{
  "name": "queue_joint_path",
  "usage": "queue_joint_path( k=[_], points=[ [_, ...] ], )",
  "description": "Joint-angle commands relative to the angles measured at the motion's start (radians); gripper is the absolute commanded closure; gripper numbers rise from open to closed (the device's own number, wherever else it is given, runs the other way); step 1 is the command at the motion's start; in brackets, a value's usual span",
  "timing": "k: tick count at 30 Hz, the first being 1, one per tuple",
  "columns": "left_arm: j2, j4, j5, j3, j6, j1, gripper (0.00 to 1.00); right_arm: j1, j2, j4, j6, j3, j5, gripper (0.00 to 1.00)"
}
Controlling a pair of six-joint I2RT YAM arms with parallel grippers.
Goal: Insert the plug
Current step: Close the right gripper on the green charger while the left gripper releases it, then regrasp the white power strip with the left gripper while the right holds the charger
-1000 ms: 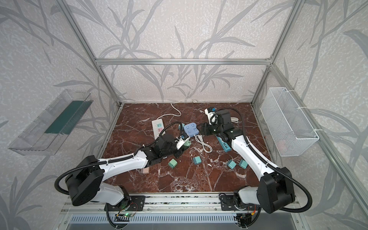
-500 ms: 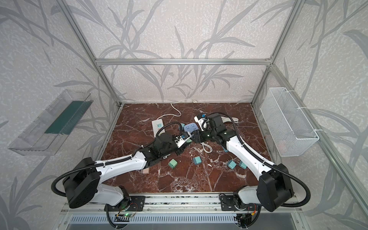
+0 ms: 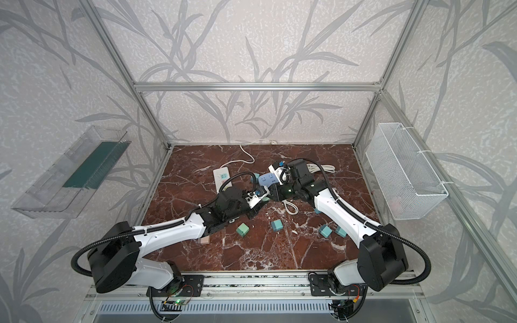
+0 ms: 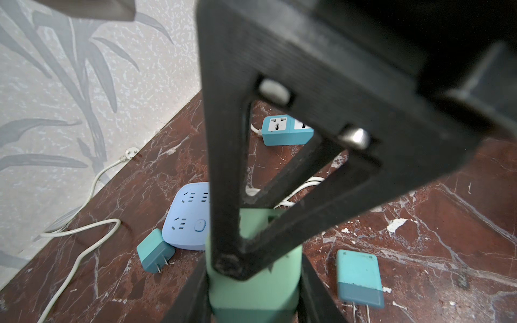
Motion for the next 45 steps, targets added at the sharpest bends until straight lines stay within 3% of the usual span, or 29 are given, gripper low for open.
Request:
queue_joint_path(
  k=[1, 3, 5, 7, 10, 14, 18, 21, 22, 23, 25, 28, 30, 31, 36, 38, 40, 42, 45],
  points=[
    [-0.044, 0.036, 0.002, 0.001, 0.032, -0.006, 1.0, 0.007, 0.001, -0.029, 0.006, 0.042, -0.045, 0.89],
    [-0.047, 0.033, 0.001, 0.002, 0.038, -0.006, 1.0, 0.007, -0.001, -0.034, 0.007, 0.043, -0.051, 0.82],
    [-0.047, 0.028, 0.002, 0.003, 0.042, -0.006, 1.0, 0.007, 0.003, -0.057, -0.002, 0.052, -0.044, 0.68],
    [-0.047, 0.02, 0.003, 0.006, 0.041, -0.006, 1.0, 0.011, 0.011, -0.103, -0.027, 0.07, -0.012, 0.62],
    [-0.044, 0.009, 0.005, 0.01, 0.048, -0.007, 1.0, 0.012, 0.019, -0.127, -0.043, 0.075, 0.008, 0.64],
    [-0.042, 0.01, 0.002, 0.01, 0.05, -0.006, 1.0, 0.011, 0.025, -0.127, -0.045, 0.072, -0.007, 0.73],
    [-0.039, 0.009, -0.003, 0.009, 0.052, -0.007, 1.0, 0.011, 0.039, -0.14, -0.057, 0.083, -0.015, 0.72],
    [-0.036, 0.007, -0.012, 0.013, 0.053, -0.007, 1.0, 0.011, 0.038, -0.136, -0.056, 0.087, -0.015, 0.91],
    [-0.036, 0.005, -0.022, 0.014, 0.053, -0.008, 0.96, 0.012, 0.035, -0.132, -0.055, 0.086, -0.025, 0.98],
    [-0.035, 0.005, -0.032, 0.015, 0.054, -0.008, 0.83, 0.01, 0.031, -0.128, -0.052, 0.089, -0.027, 1.0],
    [-0.033, 0.013, -0.053, 0.011, 0.052, -0.008, 0.69, 0.01, 0.017, -0.113, -0.044, 0.083, -0.025, 1.0],
    [-0.033, 0.046, -0.109, -0.003, 0.045, -0.008, 0.3, 0.01, -0.017, -0.097, -0.027, 0.082, 0.029, 1.0],
    [-0.037, 0.03, -0.164, 0.003, 0.021, -0.008, 0.17, 0.008, -0.05, -0.085, -0.014, 0.084, 0.093, 1.0],
    [-0.036, -0.011, -0.201, 0.024, -0.003, -0.008, 0.12, 0.006, -0.066, -0.081, -0.003, 0.089, 0.136, 1.0],
    [-0.043, -0.211, -0.371, 0.112, -0.154, -0.009, 0.14, -0.005, -0.134, -0.036, 0.021, 0.105, 0.362, 1.0],
    [-0.047, -0.244, -0.498, 0.126, -0.279, 0.006, 0.08, -0.009, -0.144, -0.049, 0.009, 0.108, 0.529, 1.0],
    [-0.04, -0.332, -0.549, 0.148, -0.429, 0.067, 0.05, -0.009, -0.144, -0.059, -0.012, 0.091, 0.652, 1.0],
    [-0.023, -0.481, -0.509, 0.193, -0.605, 0.163, 0.05, -0.008, -0.151, -0.037, -0.017, 0.045, 0.693, 1.0],
    [0.059, -0.745, -0.349, 0.322, -0.854, 0.338, 0.01, -0.008, -0.16, -0.006, -0.017, -0.009, 0.68, 1.0]
  ],
)
